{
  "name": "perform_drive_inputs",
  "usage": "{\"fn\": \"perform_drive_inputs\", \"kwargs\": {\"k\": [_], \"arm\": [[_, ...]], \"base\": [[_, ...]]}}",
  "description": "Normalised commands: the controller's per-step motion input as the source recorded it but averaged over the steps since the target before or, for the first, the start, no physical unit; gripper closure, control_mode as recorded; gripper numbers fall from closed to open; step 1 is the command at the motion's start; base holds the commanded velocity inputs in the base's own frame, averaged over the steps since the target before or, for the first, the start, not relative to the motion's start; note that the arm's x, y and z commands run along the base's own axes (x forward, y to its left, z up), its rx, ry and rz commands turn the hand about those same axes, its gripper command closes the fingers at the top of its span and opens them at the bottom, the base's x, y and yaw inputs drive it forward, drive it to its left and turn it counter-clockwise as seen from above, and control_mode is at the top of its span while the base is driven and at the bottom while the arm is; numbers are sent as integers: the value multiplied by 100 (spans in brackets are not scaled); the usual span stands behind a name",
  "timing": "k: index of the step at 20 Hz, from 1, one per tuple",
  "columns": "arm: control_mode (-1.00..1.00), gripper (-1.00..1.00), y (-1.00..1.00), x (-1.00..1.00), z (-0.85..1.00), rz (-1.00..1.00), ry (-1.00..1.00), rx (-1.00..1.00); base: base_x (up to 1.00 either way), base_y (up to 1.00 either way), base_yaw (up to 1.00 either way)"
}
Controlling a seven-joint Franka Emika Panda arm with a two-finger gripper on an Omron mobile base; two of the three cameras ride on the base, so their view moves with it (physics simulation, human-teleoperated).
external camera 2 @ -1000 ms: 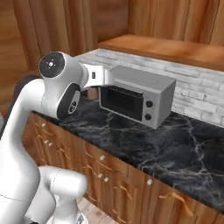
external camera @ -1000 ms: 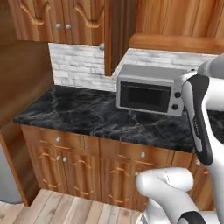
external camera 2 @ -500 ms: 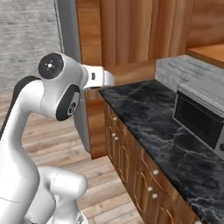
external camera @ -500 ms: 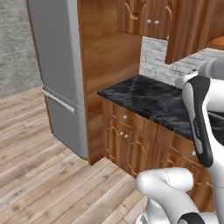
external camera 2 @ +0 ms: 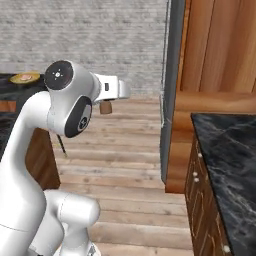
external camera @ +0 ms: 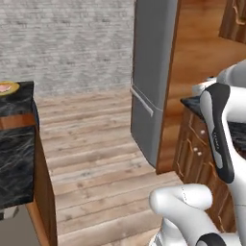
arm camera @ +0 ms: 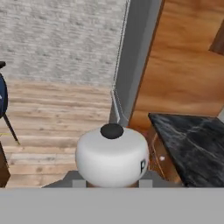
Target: Retrieve the shaker from the cabinet and place it next the steak on a plate on the dining table.
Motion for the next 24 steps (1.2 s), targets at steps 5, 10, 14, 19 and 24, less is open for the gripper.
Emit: {"fn": "perform_drive_inputs", "kwargs": {"k": [5,10,14,19,24], "arm": [[100,100,0,0,0,0,0,0],[100,100,0,0,0,0,0,0],[100,100,0,0,0,0,0,0],[100,100,0,0,0,0,0,0],[100,100,0,0,0,0,0,0]], "base": [[-4,0,61],[38,0,35],[84,0,25],[100,-4,21],[100,-18,17]]}}
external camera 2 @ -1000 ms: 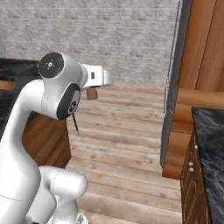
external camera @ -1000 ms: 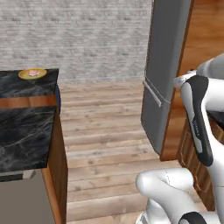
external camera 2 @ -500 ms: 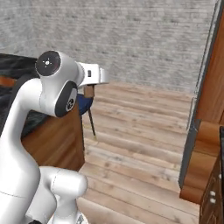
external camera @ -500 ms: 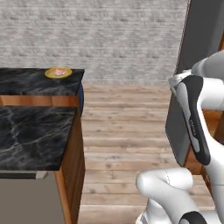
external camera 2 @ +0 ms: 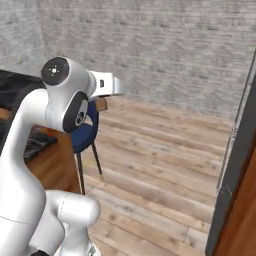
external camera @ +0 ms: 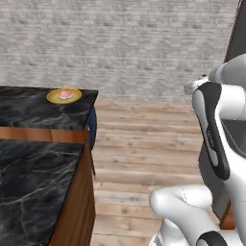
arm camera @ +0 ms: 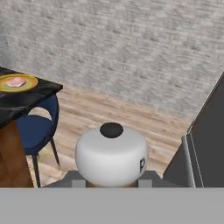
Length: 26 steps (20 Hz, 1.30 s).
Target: Retrieve the shaker from the cabinet and place it next the steak on a plate on the dining table.
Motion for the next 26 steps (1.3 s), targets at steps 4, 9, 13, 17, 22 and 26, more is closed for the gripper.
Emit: {"fn": "perform_drive_inputs", "kwargs": {"k": [4,9,13,17,22,26], "arm": [[100,100,0,0,0,0,0,0],[100,100,0,0,0,0,0,0],[100,100,0,0,0,0,0,0],[100,100,0,0,0,0,0,0],[100,100,0,0,0,0,0,0],[100,100,0,0,0,0,0,0]], "base": [[100,-27,18],[100,-22,18],[100,-28,21],[100,-46,33],[100,-39,43],[88,-21,53]]}}
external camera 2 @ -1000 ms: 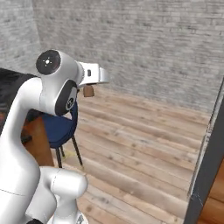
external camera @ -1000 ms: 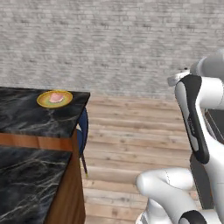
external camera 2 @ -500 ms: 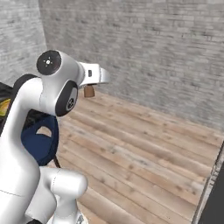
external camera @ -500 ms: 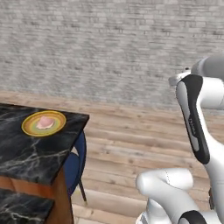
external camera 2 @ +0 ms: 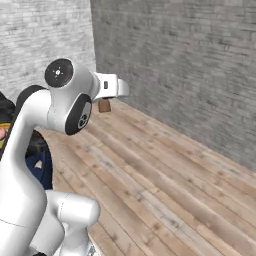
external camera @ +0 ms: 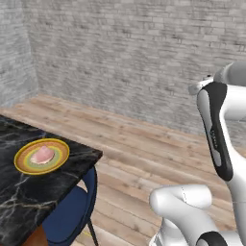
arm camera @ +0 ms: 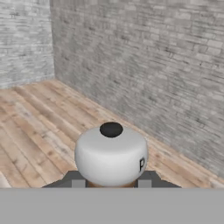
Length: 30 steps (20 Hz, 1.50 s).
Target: Retrieve the shaker from the cabinet and place it next the steak on a plate on the dining table.
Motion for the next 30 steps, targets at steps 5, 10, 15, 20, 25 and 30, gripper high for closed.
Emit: {"fn": "perform_drive_inputs", "kwargs": {"k": [5,10,15,20,25,30], "arm": [[100,100,0,0,0,0,0,0],[100,100,0,0,0,0,0,0],[100,100,0,0,0,0,0,0],[100,100,0,0,0,0,0,0],[100,100,0,0,0,0,0,0],[100,100,0,0,0,0,0,0]], "base": [[78,-8,62],[70,-10,70],[71,-45,65],[71,-57,67],[72,-45,68],[68,-29,70]]}}
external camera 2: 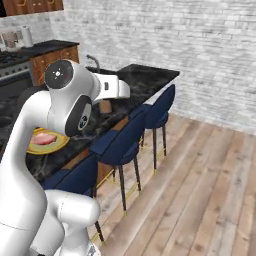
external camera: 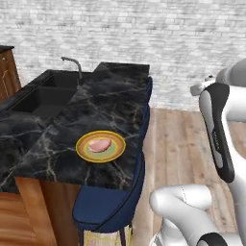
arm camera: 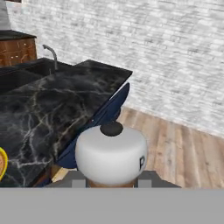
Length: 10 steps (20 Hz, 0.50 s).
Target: Retrieve the shaker from the cabinet and place it next the steak on a plate on the dining table.
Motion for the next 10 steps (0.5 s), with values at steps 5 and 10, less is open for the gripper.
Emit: {"fn": "perform_drive_inputs", "kwargs": {"k": [5,10], "arm": [[100,100,0,0,0,0,0,0],[100,100,0,0,0,0,0,0]], "base": [[70,-32,67],[71,-45,60]]}}
